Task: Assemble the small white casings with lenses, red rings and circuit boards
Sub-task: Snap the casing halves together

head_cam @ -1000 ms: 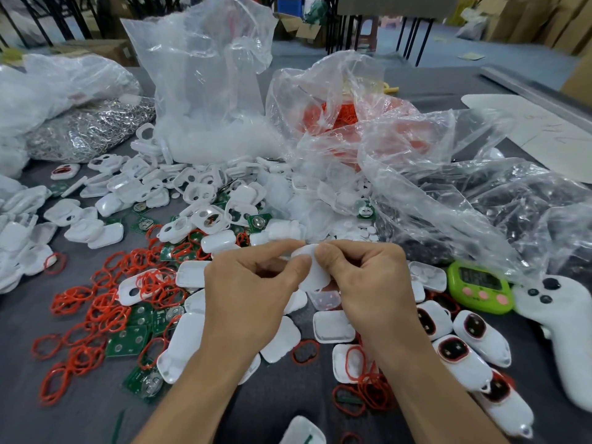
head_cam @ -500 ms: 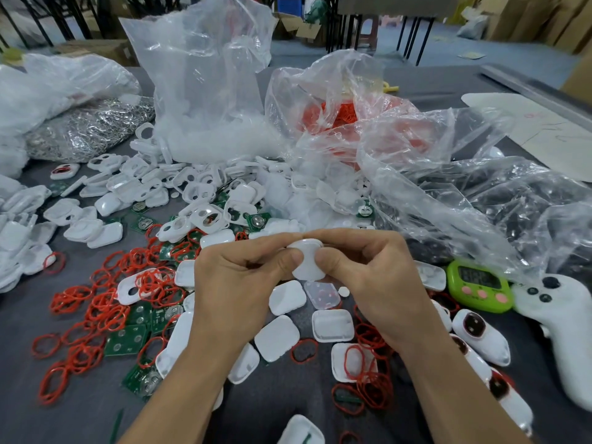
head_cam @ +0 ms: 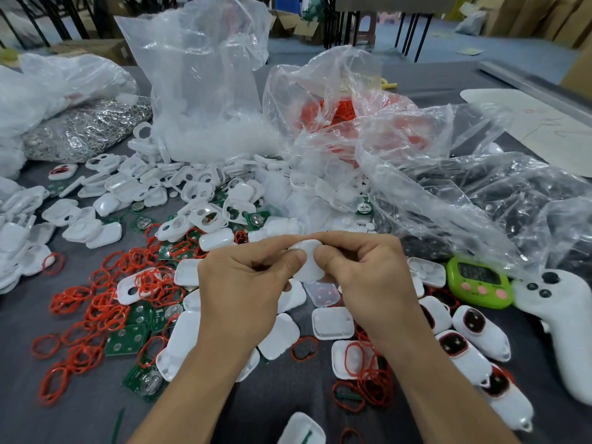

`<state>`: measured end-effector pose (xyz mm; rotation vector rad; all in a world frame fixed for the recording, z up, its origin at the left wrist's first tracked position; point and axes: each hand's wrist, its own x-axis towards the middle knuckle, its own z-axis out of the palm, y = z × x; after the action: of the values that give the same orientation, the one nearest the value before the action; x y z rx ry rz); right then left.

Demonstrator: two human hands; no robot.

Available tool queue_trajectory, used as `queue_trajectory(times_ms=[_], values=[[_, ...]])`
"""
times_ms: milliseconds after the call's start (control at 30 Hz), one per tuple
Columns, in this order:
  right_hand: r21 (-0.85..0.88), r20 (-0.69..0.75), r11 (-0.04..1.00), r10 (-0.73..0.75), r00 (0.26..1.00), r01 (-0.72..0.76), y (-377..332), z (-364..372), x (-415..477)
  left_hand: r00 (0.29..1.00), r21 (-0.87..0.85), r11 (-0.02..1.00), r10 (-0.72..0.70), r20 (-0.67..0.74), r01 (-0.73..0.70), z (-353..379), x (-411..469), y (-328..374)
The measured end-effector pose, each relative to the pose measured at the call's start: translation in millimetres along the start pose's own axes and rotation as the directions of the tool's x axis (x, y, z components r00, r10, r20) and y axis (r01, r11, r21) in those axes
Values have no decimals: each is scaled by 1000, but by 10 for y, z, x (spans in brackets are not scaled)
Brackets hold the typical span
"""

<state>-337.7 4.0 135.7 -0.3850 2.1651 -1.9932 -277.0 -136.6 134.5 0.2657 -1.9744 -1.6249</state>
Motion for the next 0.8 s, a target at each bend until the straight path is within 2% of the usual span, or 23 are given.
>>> queue_trajectory(times_ms=[100, 167, 267, 433, 633, 800], values=[[54, 130, 985, 154, 979, -162, -21, -42, 30, 997, -23, 997, -70, -27, 69, -1, 34, -22], [28, 181, 982, 181, 967, -189, -17, -56, 23, 993, -23, 994, -108, -44, 107, -14, 58, -45], [36, 169, 982, 176, 970, -185, -4, -70, 36, 988, -16, 988, -156, -21, 155, -24, 55, -62], [50, 127, 987, 145, 981, -152, -5, -97, 42, 976, 25, 986, -168, 140, 166, -29, 70, -27], [41, 139, 990, 125, 982, -132, 29, -37, 27, 966, -104, 963, -238, 103, 248, -54, 78, -56], [32, 135, 990, 130, 982, -135, 53, -12, 44, 970, -47, 969, -241, 31, 242, -33, 65, -58]])
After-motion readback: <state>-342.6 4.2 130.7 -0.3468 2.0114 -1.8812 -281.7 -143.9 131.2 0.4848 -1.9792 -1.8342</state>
